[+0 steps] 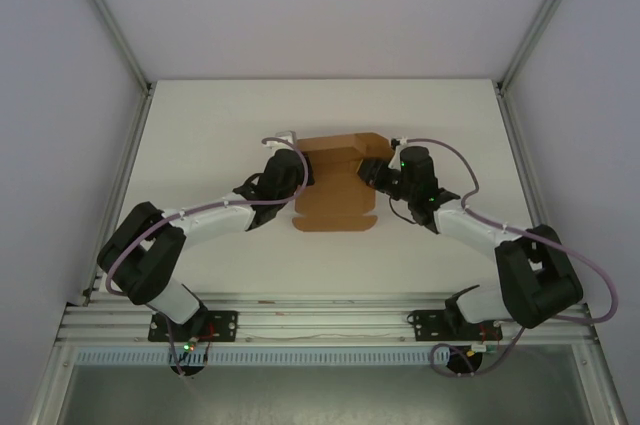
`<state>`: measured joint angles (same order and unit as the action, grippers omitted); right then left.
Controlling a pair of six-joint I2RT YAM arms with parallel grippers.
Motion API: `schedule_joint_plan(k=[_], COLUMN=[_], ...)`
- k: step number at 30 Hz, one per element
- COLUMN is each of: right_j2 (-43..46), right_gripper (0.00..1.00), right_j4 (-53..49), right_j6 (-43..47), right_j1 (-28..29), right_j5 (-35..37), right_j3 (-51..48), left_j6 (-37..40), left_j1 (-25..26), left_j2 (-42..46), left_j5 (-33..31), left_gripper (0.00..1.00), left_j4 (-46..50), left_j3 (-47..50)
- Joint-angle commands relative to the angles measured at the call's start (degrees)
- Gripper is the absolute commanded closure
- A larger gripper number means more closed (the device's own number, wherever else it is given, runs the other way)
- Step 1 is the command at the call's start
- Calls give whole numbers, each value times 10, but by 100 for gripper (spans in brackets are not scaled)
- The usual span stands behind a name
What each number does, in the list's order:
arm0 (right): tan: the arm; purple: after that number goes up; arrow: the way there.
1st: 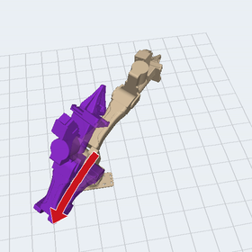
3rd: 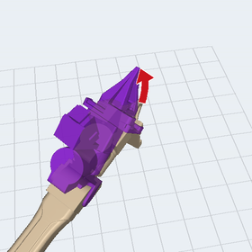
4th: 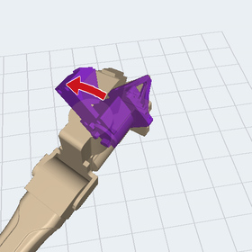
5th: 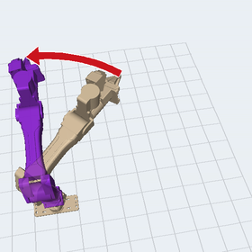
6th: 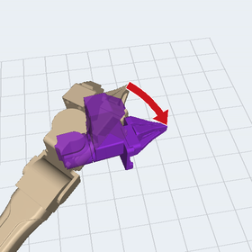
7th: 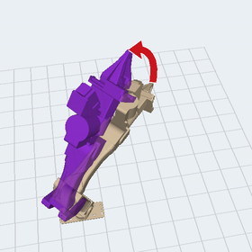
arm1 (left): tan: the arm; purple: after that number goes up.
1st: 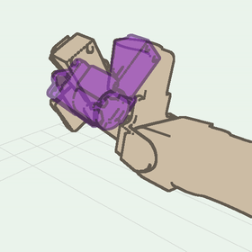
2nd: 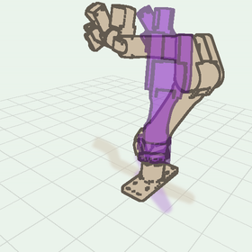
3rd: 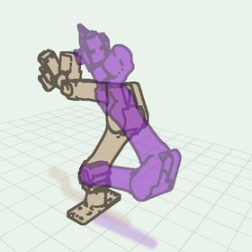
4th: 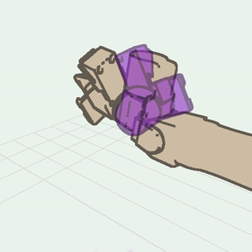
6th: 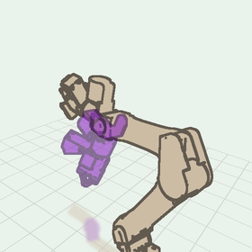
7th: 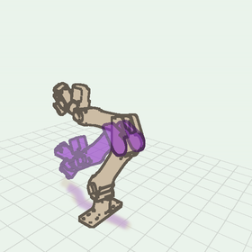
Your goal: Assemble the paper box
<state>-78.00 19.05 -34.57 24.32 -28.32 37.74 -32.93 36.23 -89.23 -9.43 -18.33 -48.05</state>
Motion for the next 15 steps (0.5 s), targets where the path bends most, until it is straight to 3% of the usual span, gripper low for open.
schedule_joint_plan(k=[1, 4, 7, 11, 13, 15], right_j2=[34, 91, 171, 282, 315, 323], right_gripper=[68, 53, 45, 19, 1, 0], right_j4=[-42, -146, -249, -319, -347, -366], right_j6=[15, 65, 115, 156, 183, 199], right_j1=[0, -1, -4, -10, -21, -39], right_j5=[24, 53, 112, 197, 244, 276], right_j3=[8, 20, 28, 25, 37, 55], left_j6=[-1, -2, 7, 40, 33, 45], left_j1=[-4, -12, -19, -21, -22, -22], left_j2=[15, 22, 28, 28, 27, 27], left_j5=[-5, -4, -3, -2, 11, 30], left_gripper=[100, 100, 100, 100, 100, 100], left_j4=[-30, -22, -18, -7, -10, -22], left_j3=[6, 14, 23, 22, 22, 26])
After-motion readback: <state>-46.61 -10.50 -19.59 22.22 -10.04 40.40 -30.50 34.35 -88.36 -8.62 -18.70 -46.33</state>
